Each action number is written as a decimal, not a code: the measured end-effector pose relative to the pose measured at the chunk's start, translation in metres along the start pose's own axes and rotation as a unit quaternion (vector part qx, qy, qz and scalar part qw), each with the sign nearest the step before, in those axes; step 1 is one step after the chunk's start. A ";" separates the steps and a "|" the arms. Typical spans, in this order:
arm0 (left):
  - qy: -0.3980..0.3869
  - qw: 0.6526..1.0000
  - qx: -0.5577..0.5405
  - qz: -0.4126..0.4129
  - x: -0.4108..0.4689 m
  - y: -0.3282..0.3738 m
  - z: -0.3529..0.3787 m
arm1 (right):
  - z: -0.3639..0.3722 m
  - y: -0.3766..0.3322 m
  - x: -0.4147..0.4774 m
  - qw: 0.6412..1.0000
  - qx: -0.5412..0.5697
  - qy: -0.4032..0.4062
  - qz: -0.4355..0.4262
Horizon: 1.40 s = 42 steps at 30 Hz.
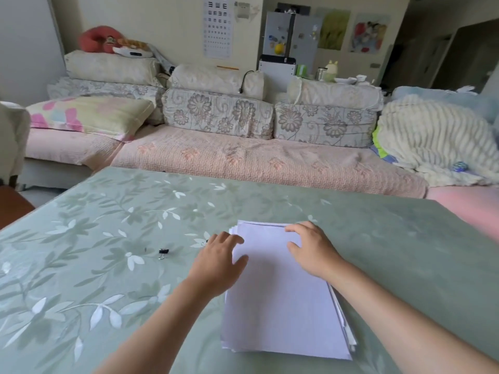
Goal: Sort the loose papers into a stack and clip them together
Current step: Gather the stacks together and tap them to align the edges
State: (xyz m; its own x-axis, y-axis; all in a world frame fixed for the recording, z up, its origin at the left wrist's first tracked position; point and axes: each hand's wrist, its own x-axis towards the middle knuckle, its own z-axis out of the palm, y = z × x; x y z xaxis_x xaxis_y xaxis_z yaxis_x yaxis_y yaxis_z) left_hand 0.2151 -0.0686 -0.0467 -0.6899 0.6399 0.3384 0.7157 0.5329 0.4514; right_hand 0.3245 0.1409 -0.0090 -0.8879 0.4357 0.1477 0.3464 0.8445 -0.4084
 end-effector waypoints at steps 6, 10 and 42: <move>-0.125 0.991 0.052 0.008 -0.012 0.019 0.027 | -0.001 0.036 -0.030 0.974 0.061 -0.036 0.216; -0.137 0.989 0.053 -0.017 -0.011 0.023 0.029 | -0.001 0.038 -0.024 0.921 0.219 -0.009 0.321; -0.006 0.836 -0.462 -0.295 0.008 0.012 -0.031 | -0.008 0.017 -0.022 0.942 0.313 -0.086 0.089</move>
State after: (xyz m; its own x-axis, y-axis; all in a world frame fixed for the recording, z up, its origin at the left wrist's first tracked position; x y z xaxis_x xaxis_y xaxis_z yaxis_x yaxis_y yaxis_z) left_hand 0.2148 -0.0746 -0.0134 -0.8884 0.4248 -0.1740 -0.1425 0.1051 0.9842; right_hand 0.3517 0.1480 -0.0120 -0.8874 0.4501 -0.0995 0.2956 0.3901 -0.8720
